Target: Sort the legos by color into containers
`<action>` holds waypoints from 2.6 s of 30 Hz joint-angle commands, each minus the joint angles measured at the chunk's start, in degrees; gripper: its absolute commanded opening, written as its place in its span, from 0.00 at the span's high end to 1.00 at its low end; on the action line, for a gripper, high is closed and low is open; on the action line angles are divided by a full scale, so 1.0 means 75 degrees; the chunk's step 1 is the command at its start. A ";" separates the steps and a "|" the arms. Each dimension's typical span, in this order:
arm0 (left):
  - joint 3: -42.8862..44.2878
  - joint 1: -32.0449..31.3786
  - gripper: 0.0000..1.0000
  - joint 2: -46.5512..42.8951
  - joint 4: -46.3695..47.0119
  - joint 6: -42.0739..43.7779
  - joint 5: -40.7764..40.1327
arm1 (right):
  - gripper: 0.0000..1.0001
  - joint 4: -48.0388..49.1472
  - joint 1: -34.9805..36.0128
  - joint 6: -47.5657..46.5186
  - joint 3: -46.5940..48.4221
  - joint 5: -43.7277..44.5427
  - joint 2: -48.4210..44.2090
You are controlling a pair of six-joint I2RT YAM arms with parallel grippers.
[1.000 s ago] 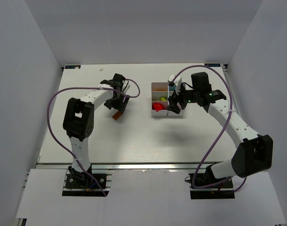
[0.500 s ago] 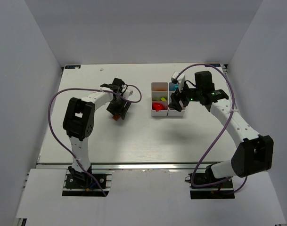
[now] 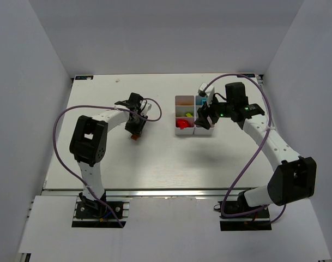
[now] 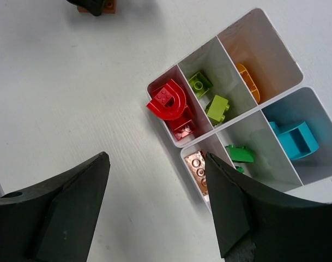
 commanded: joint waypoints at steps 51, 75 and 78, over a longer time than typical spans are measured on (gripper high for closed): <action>0.0607 -0.4029 0.84 0.0429 0.7612 -0.4940 -0.1352 | 0.82 0.1689 -0.2634 0.3347 -0.1306 0.1118 -0.2426; 0.1017 -0.4170 0.44 0.0911 0.6967 -0.4378 -0.1657 | 0.82 0.1736 -0.2763 0.3429 -0.1318 0.0930 -0.2297; 0.1041 -0.4217 0.41 0.0876 0.6967 -0.4331 -0.1657 | 0.82 0.1724 -0.2775 0.3441 -0.1341 0.0918 -0.2309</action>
